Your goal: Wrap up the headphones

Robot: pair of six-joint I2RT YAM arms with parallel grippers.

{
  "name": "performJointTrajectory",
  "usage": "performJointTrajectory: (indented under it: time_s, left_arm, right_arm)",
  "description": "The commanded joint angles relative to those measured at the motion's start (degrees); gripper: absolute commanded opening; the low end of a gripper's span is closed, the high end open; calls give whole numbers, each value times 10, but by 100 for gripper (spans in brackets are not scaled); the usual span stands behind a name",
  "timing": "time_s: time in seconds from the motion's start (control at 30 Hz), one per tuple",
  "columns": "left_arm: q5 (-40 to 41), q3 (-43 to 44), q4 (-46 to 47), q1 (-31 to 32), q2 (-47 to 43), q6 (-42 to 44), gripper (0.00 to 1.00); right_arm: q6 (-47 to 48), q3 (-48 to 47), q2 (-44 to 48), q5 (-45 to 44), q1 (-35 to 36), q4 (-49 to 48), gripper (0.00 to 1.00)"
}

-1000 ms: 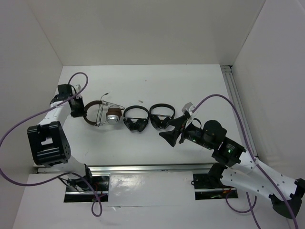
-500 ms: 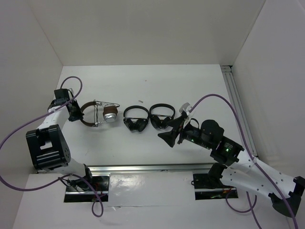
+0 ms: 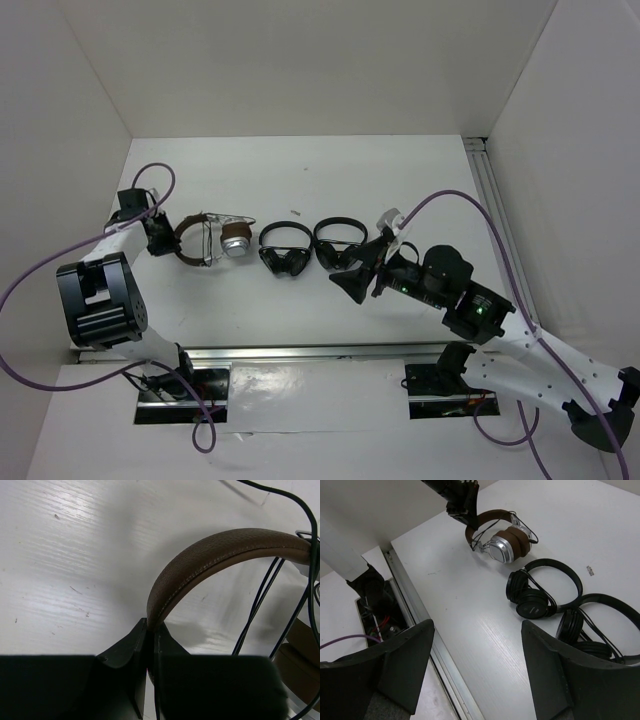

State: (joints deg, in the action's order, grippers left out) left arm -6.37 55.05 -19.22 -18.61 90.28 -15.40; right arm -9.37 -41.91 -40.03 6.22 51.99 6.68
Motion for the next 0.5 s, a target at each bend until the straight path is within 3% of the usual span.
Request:
performJointTrajectory:
  time_s: [0.0, 0.13, 0.27, 0.4, 0.47]
  left_arm:
    - [-50, -3, 25, -2, -7, -16, 6]
    - [-59, -8, 25, -2, -55, -34, 2]
    - [31, -8, -16, 16, -108, -46, 1]
    - [143, -20, -28, 86, -163, -46, 11]
    - [159, -26, -34, 97, -163, -46, 13]
  right_arm:
    - [-1, -31, 0, -4, 4, 0, 77]
    - [-7, -31, 0, -4, 4, 0, 77]
    - [-7, -36, -6, -4, 4, 0, 77]
    - [-7, -36, -11, -4, 4, 0, 77]
    - [-7, -36, -11, -4, 4, -5, 77]
